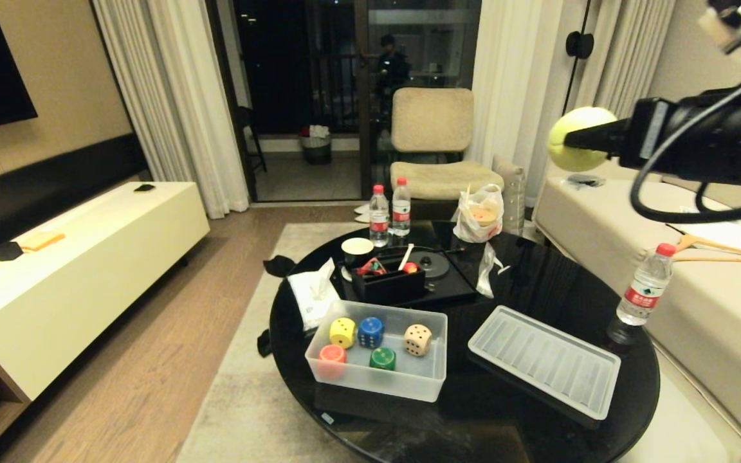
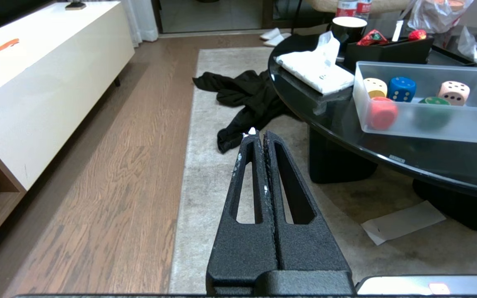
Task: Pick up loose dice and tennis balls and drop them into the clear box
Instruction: Put the ball in the box
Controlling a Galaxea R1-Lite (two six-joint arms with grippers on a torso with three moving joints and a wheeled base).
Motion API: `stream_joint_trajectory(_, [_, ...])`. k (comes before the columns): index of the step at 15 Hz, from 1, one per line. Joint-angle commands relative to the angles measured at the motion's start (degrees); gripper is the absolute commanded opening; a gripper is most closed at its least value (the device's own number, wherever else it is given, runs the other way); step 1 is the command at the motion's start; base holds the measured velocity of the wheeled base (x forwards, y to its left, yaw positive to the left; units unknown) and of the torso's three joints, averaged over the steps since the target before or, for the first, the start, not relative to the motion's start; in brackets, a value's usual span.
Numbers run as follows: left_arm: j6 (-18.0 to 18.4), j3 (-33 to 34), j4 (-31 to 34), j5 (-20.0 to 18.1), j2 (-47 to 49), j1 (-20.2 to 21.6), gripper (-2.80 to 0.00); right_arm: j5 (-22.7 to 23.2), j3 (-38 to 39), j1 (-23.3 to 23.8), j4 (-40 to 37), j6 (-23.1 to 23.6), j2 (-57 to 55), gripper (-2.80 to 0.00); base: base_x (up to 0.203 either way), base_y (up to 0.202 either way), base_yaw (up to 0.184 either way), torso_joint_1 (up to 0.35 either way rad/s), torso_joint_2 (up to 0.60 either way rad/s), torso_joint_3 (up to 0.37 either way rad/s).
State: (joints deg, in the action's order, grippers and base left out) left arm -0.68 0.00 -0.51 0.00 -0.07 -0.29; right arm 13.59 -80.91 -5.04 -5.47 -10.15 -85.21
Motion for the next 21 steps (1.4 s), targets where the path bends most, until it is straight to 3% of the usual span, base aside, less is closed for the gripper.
stream_joint_trajectory(1, [-0.02,0.0,-0.02,0.0,0.07,0.03,-2.8,-2.82,-8.51,-4.47,0.02,1.5,-16.42,-2.8,0.0,0.0,0.0,0.0,0.0,0.0])
stream_joint_trajectory(6, [-0.02,0.0,-0.02,0.0,0.07,0.03,-2.8,-10.05,-19.73,-12.51,0.05,5.74,-33.53,-2.8,0.0,0.0,0.0,0.0,0.0,0.0])
stream_joint_trajectory(13, [-0.02,0.0,-0.02,0.0,0.07,0.03,-2.8,-13.57,-19.57,-17.97,6.44,5.23,-46.53,-2.8,0.0,0.0,0.0,0.0,0.0,0.0])
stream_joint_trajectory(21, [-0.02,0.0,-0.02,0.0,0.07,0.03,-2.8,-15.67,-18.02,-20.29,10.41,5.23,-53.32,-2.8,0.0,0.0,0.0,0.0,0.0,0.0])
